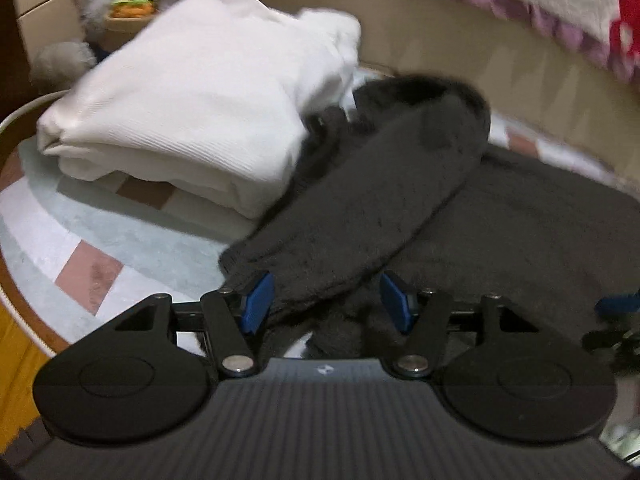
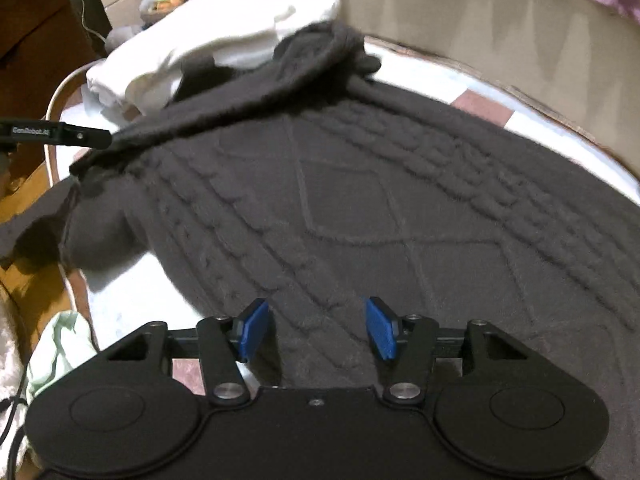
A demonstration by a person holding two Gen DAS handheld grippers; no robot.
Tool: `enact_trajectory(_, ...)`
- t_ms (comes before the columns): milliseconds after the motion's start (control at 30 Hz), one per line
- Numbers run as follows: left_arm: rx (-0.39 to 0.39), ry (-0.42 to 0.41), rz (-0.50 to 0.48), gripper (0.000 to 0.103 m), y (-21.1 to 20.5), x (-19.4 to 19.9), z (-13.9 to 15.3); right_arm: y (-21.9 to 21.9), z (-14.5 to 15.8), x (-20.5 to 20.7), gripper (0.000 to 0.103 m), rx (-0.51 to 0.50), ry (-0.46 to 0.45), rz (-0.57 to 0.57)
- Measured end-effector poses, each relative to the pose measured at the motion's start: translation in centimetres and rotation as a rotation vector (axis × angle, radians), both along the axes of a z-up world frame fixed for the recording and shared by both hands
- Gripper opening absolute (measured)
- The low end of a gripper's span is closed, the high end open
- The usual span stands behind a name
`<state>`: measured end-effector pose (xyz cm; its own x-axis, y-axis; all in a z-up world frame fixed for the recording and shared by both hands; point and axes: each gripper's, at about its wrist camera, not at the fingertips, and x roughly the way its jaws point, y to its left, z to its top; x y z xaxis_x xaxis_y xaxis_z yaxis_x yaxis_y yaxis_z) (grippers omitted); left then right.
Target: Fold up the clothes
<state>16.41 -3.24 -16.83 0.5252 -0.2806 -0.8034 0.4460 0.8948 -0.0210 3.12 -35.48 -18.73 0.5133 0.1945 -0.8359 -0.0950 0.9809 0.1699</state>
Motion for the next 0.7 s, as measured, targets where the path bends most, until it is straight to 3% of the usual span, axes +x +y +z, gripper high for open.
enact_trajectory(133, 0.226, -0.083, -0.061, 0.060, -2.9, -0.2, -2.0, 0.9, -1.3, 0.0, 0.064, 0.004, 0.043, 0.029)
enact_trajectory(233, 0.246, -0.096, -0.074, 0.061, -3.3, 0.4, -2.4, 1.1, -1.3, -0.3, 0.069, 0.007, 0.040, 0.039)
enact_trajectory(267, 0.246, -0.092, -0.081, 0.059, -3.3, 0.6, -2.6, 1.0, -1.4, -0.4, 0.069, 0.013, 0.038, 0.036)
enact_trajectory(300, 0.237, -0.084, -0.087, 0.051, -3.1, 0.7, -2.6, 0.8, -1.4, -0.4, 0.069, 0.024, 0.034, 0.029)
enact_trajectory(367, 0.193, -0.064, -0.078, 0.031, -2.2, 0.6, -2.2, 0.3, -1.4, -0.6, 0.069, 0.052, 0.028, 0.012)
enact_trajectory(400, 0.170, -0.054, -0.074, 0.026, -1.7, 0.5, -2.0, 0.1, -1.3, -0.6, 0.068, 0.065, 0.027, 0.002)
enact_trajectory(533, 0.036, -0.058, -0.034, 0.016, 0.4, 0.6, -0.2, -0.2, -0.6, -0.4, 0.068, 0.072, 0.014, -0.027)
enact_trajectory(600, -0.053, -0.056, -0.023, 0.015, 1.5, 0.6, 0.8, -0.3, 0.8, -0.2, 0.068, 0.075, -0.028, -0.036)
enact_trajectory(700, -0.221, -0.020, -0.035, 0.015, 2.6, 0.3, 2.0, -0.9, 3.3, 1.0, 0.068, 0.174, -0.081, -0.042)
